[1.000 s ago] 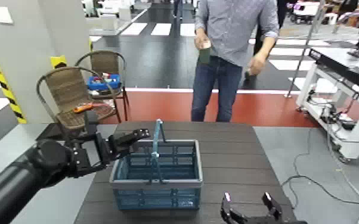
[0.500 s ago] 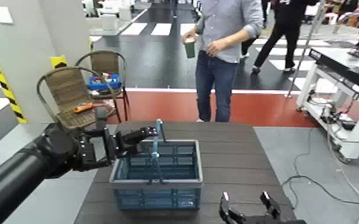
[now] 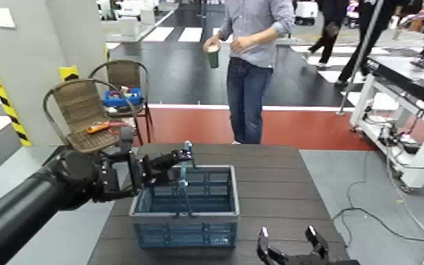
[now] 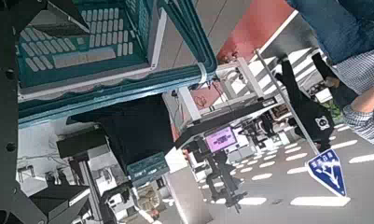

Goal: Grasp the handle of the crate.

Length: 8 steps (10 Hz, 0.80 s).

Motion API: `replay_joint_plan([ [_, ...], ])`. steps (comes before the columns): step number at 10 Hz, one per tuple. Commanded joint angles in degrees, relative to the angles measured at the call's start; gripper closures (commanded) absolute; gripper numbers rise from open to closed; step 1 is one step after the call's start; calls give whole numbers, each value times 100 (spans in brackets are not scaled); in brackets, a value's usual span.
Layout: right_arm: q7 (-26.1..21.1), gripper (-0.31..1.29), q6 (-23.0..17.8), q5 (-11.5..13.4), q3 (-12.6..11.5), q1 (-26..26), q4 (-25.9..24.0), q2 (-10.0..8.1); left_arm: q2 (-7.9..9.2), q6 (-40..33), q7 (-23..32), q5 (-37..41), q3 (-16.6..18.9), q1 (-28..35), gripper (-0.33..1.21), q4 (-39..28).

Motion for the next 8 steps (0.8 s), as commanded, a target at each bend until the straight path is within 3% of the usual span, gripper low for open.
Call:
replay_joint_plan([
  [1,0,15,-9,-7,16,-12,20,-1,-42,-22,-31,119,-109,-21,13,67],
  [2,0,15,-18,-16,16,-12,20,-1,-51,-22,-40,163,-144,-30,23,85],
  [4,9,15,-18,-16,25,-20,29,-1,-60,-57,-66,216,-206,-47,78,155],
  [7,18,15,-18,-33,33,-20,29,-1,-51,-127,-110,216,-241,-47,107,243],
  [8,18,15,-18,-33,33,-20,29,-1,-51,-127,-136,216,-259,-47,107,243],
])
